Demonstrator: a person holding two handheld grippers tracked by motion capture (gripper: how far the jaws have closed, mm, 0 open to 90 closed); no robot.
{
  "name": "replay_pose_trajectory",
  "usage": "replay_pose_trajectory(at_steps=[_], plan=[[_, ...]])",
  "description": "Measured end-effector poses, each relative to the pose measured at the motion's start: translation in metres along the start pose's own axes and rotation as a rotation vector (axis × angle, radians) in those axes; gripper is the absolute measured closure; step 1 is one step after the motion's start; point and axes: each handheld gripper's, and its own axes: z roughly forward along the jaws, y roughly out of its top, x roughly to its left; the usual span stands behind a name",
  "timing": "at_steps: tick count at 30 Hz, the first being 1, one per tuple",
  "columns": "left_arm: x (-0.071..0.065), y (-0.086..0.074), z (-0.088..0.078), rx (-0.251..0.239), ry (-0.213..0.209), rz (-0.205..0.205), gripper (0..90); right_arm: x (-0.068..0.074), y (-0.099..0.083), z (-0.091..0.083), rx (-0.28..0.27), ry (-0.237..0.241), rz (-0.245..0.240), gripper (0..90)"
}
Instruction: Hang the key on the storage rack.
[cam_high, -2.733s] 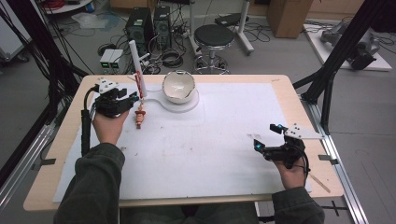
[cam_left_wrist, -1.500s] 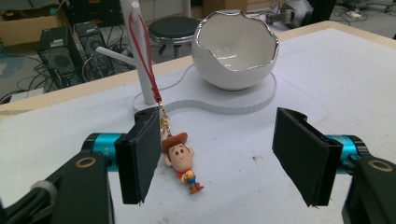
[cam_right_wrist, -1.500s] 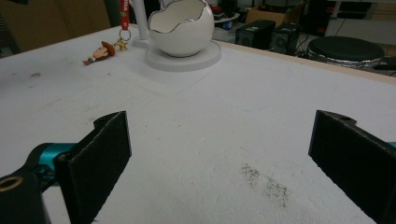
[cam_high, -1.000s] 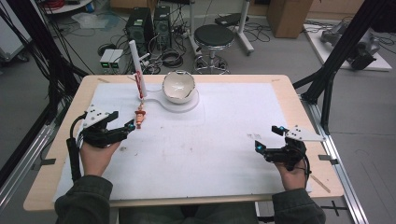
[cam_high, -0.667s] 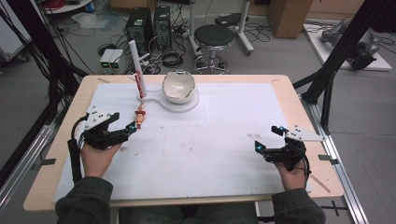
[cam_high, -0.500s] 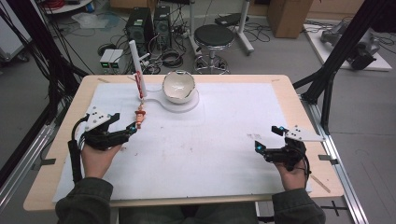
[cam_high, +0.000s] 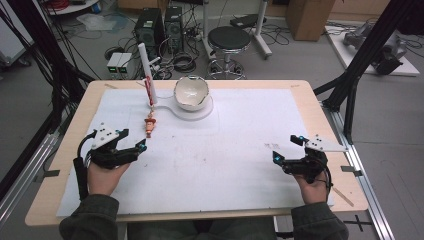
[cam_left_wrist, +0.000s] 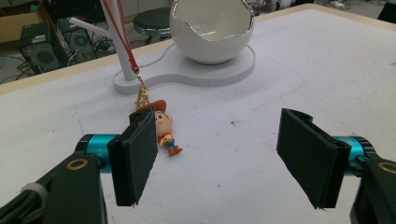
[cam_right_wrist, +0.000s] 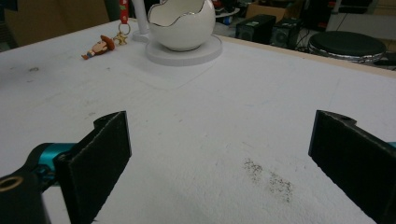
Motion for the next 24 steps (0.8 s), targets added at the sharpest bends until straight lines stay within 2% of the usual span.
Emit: replay_pose_trajectory(at_steps=[8, 24], plan=[[-0.004, -0.008, -0.006, 0.010, 0.001, 0.001, 29.0, 0.000, 0.000, -0.001, 0.004, -0.002, 0.014, 5.1], [-0.011, -0.019, -0.022, 0.012, 0.015, 0.017, 26.6, -0.001, -0.001, 0.000, 0.007, 0.000, 0.009, 5.1]])
